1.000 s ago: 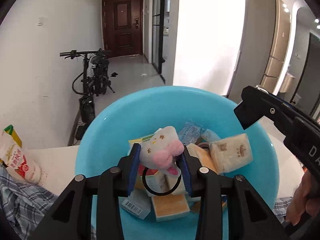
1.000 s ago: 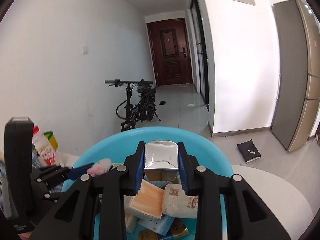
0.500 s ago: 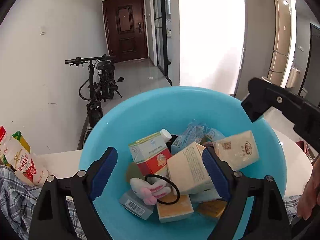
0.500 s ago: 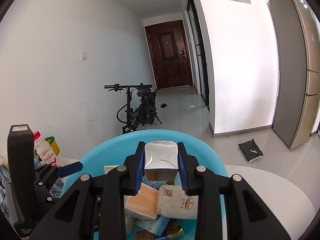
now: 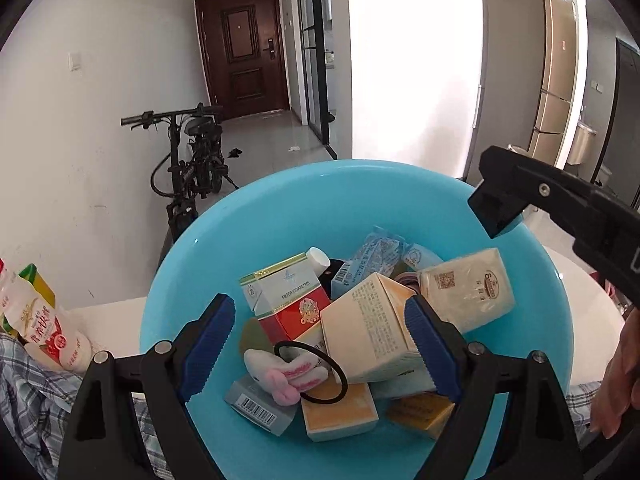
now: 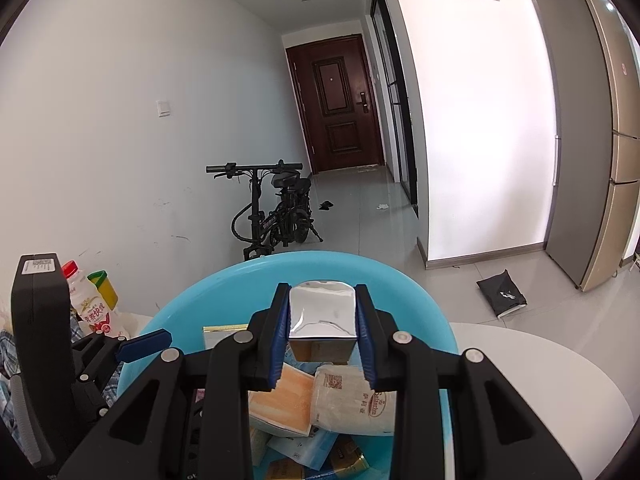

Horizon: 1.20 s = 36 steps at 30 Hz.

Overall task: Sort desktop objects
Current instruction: 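Lower the hair tie into the basin and open the left gripper, then lower the black cosmetic into the basin and open the right gripper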

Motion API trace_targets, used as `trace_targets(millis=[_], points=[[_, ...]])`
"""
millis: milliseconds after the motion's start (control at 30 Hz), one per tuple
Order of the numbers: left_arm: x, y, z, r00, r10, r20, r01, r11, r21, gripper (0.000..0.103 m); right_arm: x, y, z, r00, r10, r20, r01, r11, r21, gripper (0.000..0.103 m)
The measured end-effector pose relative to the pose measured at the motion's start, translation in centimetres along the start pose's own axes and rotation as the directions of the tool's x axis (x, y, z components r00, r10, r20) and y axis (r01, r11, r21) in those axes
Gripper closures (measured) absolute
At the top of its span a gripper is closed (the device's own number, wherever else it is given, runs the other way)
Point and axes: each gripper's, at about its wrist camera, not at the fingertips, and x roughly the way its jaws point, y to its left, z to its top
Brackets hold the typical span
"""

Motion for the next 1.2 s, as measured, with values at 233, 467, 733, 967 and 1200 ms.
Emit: trace_targets(millis=[233, 467, 733, 967, 1200], points=[[0.4, 1.2, 0.2, 1.000, -0.027, -0.011, 0.026, 0.998, -0.050, 0.014, 0.6, 0.4, -0.3, 1.000, -0.004, -0.013, 0.004, 1.000, -0.005, 0.074], [0.4, 0.7, 0.3, 1.000, 0.002, -0.002, -0.002, 1.000, -0.019, 0.014, 0.5, 0.7, -0.5, 1.000, 0.006, -0.015, -0.006, 1.000, -0.018, 0.074], [0.6, 0.8, 0.3, 1.000, -0.001, -0.014, 0.001, 1.000, -0.030, 0.014, 0.6, -0.1, -0.5, 1.000, -0.012, -0.018, 0.012, 1.000, -0.008, 0.074], [0.7, 0.7, 0.5, 1.000, -0.007, -0.016, 0.006, 0.999, -0.032, 0.014, 0.6, -0.2, -0.4, 1.000, -0.006, -0.014, 0.006, 1.000, 0.000, 0.074], [0.8, 0.6, 0.6, 1.000, -0.011, -0.024, 0.010, 1.000, -0.027, 0.014, 0.9, -0.6, -0.6, 1.000, 0.005, -0.031, -0.004, 1.000, 0.018, 0.074]])
